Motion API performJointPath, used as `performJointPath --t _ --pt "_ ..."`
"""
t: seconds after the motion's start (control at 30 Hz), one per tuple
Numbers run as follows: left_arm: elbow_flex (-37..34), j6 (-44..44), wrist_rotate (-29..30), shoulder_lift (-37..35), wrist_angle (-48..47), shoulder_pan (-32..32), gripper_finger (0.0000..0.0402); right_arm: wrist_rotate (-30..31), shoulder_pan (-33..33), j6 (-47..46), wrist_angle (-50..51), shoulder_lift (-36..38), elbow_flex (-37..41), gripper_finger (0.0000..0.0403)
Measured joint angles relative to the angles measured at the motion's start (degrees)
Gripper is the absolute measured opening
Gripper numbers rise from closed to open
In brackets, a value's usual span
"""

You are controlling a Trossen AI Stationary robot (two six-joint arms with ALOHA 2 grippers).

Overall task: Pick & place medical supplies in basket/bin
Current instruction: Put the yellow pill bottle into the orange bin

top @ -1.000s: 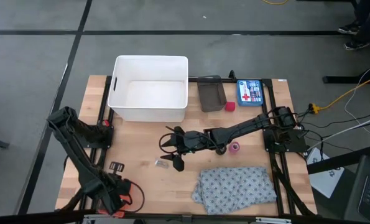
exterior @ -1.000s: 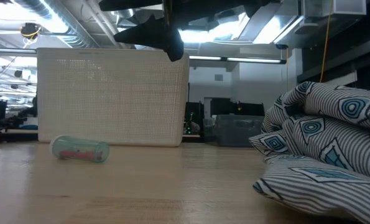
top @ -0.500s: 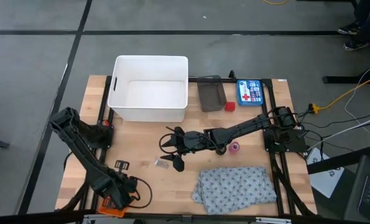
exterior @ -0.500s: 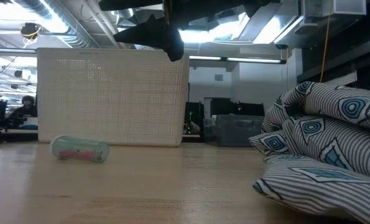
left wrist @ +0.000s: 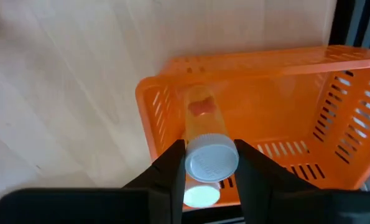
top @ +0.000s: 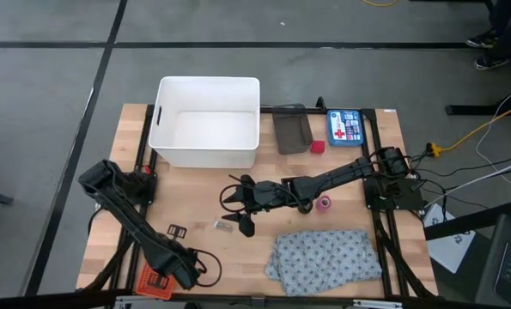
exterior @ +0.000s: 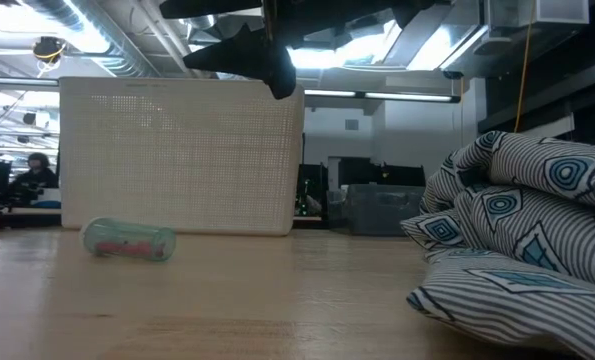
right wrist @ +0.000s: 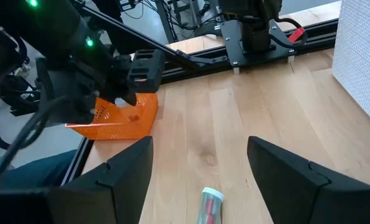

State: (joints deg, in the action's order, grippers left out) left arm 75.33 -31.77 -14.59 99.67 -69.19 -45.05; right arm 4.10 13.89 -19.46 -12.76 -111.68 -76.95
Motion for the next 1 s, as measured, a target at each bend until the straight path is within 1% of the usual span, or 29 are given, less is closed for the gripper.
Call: performJointPath --t 0.1,0.33,0.67,0.87,1.0 --pt "0.0 1.0 0.0 0.8 0.1 0.3 0.0098 0.0 0.1 0.1 0.0 0.0 0.0 0.0262" --pt "0.0 2.2 2.2 2.0 0.7 0.3 0.0098 0.0 0.3 0.4 0.1 0.0 0.0 0.0262" --pt "0.0 2.5 1.5 2.0 1.7 0.3 0.0098 0.0 0.3 0.3 0.1 0.0 0.0 0.0262" --pt "0.0 2.5 1.1 2.0 1.7 0.3 0.0111 0.0 0.3 0.4 0.1 0.0 0.0 0.0263" --pt "0.0 2.5 2.3 2.0 1.7 0.3 0.0120 0.0 0.4 0.4 0.1 0.0 0.0 0.0263"
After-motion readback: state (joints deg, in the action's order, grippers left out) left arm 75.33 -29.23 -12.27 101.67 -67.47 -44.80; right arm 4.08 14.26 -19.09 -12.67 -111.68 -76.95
